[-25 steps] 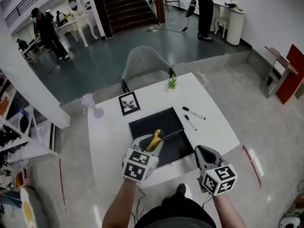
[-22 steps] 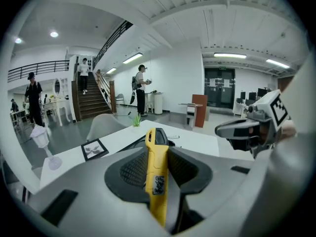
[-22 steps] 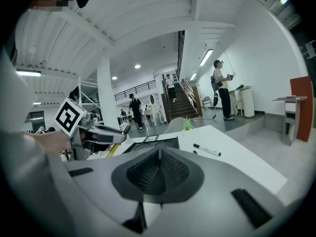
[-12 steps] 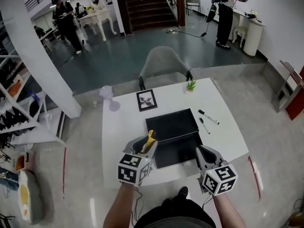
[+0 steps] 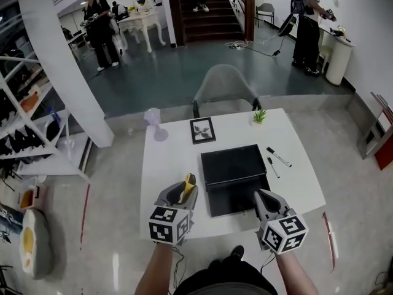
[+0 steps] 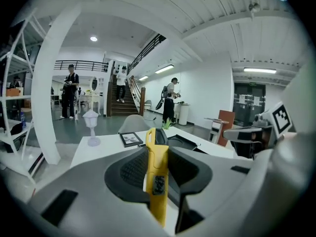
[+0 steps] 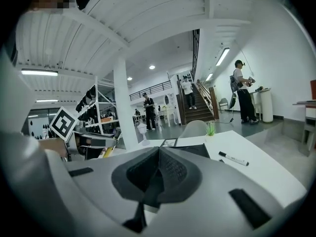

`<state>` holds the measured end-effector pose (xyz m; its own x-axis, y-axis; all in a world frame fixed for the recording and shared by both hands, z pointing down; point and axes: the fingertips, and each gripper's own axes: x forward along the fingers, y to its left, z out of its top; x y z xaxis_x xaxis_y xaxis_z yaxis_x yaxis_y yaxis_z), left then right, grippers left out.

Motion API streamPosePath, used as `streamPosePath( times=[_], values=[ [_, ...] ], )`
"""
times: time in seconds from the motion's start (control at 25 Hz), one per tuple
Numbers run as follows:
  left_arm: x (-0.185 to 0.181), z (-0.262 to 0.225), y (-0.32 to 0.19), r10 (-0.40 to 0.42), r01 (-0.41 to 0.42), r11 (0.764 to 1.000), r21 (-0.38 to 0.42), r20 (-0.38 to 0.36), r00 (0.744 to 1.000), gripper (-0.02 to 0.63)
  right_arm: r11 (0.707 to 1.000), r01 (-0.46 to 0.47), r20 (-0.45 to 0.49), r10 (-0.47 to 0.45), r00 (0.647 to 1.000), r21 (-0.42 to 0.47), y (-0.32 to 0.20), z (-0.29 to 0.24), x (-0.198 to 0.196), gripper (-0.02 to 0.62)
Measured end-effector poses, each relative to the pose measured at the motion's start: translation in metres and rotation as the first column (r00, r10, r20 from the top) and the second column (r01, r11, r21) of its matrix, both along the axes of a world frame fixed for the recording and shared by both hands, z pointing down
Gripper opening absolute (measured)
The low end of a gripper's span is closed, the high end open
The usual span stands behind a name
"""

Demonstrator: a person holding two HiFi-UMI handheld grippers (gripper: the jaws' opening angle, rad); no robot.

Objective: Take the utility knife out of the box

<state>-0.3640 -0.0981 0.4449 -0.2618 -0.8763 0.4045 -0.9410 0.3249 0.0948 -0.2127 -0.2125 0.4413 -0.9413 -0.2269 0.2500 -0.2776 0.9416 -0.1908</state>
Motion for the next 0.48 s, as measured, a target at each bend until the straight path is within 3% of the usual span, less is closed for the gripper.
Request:
streamPosePath(
  times=[0.48],
  values=[
    [-0.004,0.011,0.031,-0.08,0.082,0.996,0.029,-0.054,0.995,0.121,1.0,0.018,0.023,-0.018,1.0,0.016,0.012,-0.007,-0.006,0.0]
  ],
)
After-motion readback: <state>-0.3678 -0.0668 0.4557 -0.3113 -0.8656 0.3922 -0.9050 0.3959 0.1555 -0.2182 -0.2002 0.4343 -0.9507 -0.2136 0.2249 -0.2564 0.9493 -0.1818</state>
